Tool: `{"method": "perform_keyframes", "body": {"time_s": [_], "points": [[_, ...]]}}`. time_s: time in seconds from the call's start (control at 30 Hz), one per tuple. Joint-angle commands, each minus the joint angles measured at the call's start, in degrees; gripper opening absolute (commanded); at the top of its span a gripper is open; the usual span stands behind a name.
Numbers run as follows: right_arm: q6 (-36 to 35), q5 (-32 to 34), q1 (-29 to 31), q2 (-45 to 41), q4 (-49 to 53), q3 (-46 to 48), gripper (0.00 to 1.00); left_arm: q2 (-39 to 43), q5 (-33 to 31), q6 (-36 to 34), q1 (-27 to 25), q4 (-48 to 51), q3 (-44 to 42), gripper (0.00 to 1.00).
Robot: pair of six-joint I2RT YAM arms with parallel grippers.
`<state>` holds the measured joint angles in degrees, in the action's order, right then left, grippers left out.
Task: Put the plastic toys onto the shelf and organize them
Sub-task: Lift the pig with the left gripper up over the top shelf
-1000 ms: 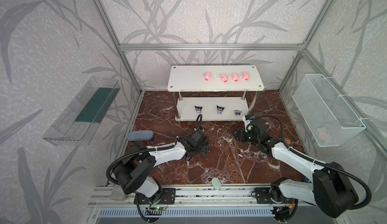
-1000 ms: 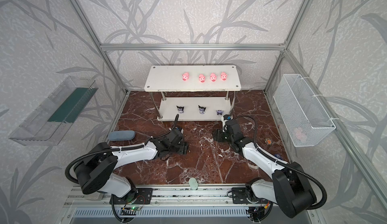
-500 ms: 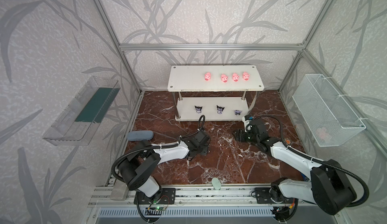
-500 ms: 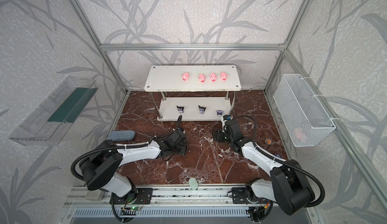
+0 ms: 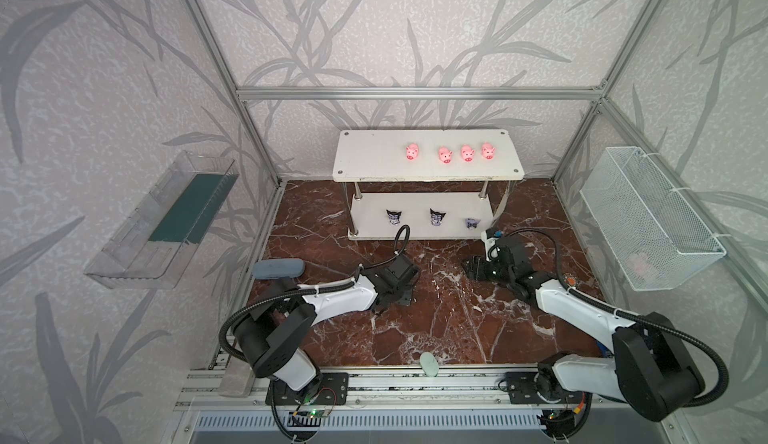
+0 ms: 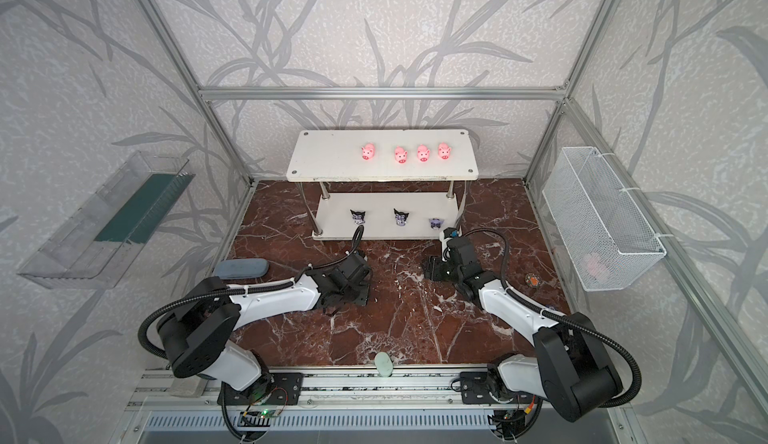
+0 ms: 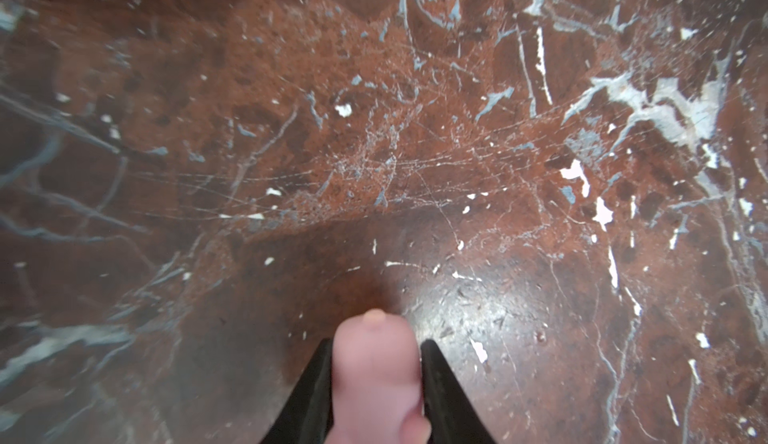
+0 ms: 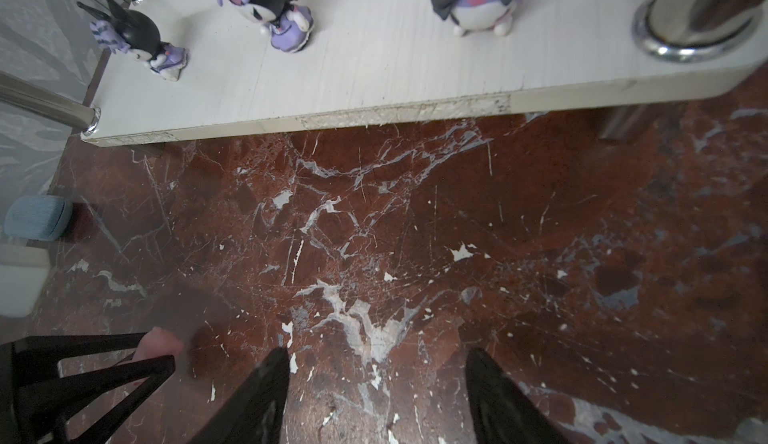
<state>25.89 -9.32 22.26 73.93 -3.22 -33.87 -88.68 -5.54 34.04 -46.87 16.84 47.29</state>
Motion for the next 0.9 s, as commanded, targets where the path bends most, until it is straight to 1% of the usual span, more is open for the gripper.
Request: {"method": "perform_keyframes", "body": {"time_s": [0.0,0.1,0.2,0.27,0.43,0.53,0.63,0.87], "points": [[-0.58,-0.70,-0.54,0.71,-1.34,0.56,0.68,5.12,-3.86,-0.61,-0.11,9.37,5.16,0.31],[-0.46,-1.04,-0.66,1.01,-1.77,0.81,0.68,8.34,-5.38,-3.10,-0.06,18.10,11.36,0.31],[-0.36,-1.31,-0.82,1.51,-2.22,0.89,0.68,12.22,-8.45,-4.60,-0.02,25.35,17.55,0.30],[-0.27,-1.66,-0.90,1.82,-2.54,0.85,0.68,14.60,-8.80,-5.61,1.04,30.42,22.76,0.30],[-0.71,-2.19,-0.97,2.08,-2.84,0.82,0.68,16.48,-9.58,-9.23,4.48,40.13,36.92,0.30],[-1.02,-2.03,-0.90,2.09,-3.01,0.73,0.68,16.62,-9.98,-11.45,7.22,42.15,44.41,0.31],[-1.19,-2.04,-1.04,2.44,-3.23,0.56,0.68,15.73,-9.93,-13.68,10.34,42.10,50.42,0.30],[-0.84,-2.62,-0.99,3.78,-4.33,0.13,0.68,9.18,-6.33,-18.10,15.45,37.43,62.29,0.32]]}}
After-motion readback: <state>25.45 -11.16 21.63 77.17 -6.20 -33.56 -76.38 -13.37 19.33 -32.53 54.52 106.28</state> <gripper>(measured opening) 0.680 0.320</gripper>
